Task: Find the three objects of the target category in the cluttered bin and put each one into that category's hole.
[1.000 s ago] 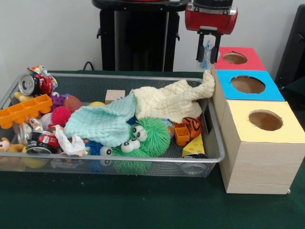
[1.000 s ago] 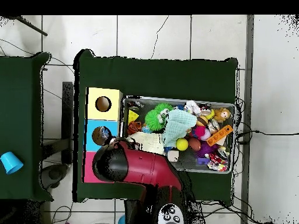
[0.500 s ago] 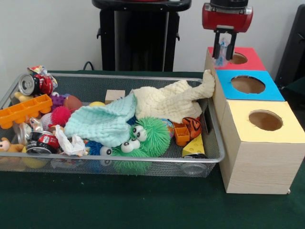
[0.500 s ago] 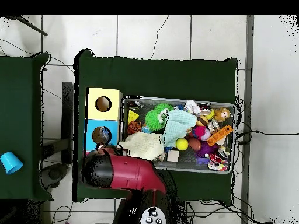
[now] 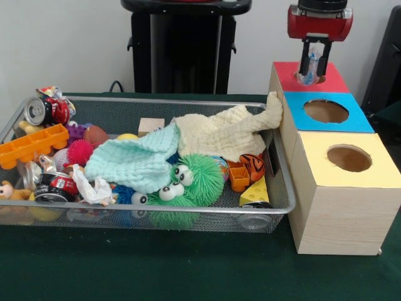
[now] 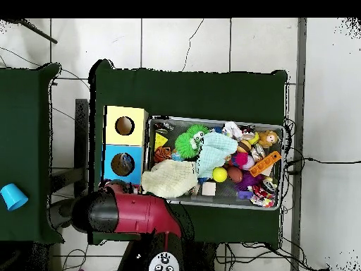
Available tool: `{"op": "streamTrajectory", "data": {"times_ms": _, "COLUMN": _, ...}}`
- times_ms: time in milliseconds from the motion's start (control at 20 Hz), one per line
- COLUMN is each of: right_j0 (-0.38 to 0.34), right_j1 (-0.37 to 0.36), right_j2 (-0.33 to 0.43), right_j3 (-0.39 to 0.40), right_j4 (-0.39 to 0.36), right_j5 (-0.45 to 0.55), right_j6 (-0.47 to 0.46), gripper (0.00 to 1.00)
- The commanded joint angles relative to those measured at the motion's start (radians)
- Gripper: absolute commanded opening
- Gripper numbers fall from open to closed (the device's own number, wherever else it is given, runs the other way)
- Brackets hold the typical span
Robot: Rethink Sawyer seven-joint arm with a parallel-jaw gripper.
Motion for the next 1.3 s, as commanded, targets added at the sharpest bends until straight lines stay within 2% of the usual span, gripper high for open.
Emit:
{"op": "streamTrajectory", "data": {"times_ms": 50, "right_j0": 0.008, "right_j1": 0.041, "right_j2": -0.009, "right_j3": 0.019, "right_j4": 0.065, "right_j5": -0.051, "right_j6": 0.275, "gripper": 0.00}}
{"op": "streamTrajectory", "data": {"times_ms": 600, "right_j0": 0.017, "right_j1": 0.052, "right_j2": -0.036, "right_j3": -0.021, "right_j4": 0.073, "right_j5": -0.017, "right_j6": 0.257, "gripper": 0.00}}
{"op": "streamTrajectory", "data": {"times_ms": 1300, "right_j0": 0.070, "right_j1": 0.134, "right_j2": -0.082, "right_j3": -0.123, "right_j4": 0.113, "right_j5": 0.012, "right_j6": 0.276, "gripper": 0.00}}
